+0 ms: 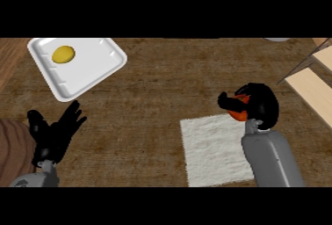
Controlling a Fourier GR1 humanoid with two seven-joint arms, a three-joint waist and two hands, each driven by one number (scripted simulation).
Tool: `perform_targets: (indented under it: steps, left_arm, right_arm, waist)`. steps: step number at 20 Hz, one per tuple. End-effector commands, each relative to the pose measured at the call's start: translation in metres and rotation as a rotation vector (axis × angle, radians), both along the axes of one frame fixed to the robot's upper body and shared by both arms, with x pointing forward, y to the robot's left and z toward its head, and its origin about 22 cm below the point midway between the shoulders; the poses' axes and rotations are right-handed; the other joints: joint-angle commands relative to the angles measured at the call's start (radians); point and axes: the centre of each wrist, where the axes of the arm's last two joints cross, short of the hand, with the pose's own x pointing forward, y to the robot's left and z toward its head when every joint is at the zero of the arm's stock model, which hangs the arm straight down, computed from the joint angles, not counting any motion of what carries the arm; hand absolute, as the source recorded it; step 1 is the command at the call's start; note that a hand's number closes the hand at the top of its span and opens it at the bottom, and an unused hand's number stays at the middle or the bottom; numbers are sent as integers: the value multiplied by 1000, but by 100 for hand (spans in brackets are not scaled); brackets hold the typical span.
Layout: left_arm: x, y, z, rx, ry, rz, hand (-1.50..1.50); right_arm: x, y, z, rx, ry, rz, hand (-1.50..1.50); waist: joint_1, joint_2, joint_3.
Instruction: Pick the tomato from the placemat and place it in the tiered shelf
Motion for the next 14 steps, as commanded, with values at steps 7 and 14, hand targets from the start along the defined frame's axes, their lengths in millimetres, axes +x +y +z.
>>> perform_targets:
  steps: [7, 14]
  left_arm:
    - [-8, -4, -8, -17, 65, 2, 0]
    - [-20, 2, -11, -4, 68, -7, 0]
  right_arm:
    - [37, 27, 137, -245, -247, -322, 150]
    - [31, 16, 220, -308, -291, -447, 150]
  waist:
    - [-9, -6, -7]
    - [-13, -10, -6]
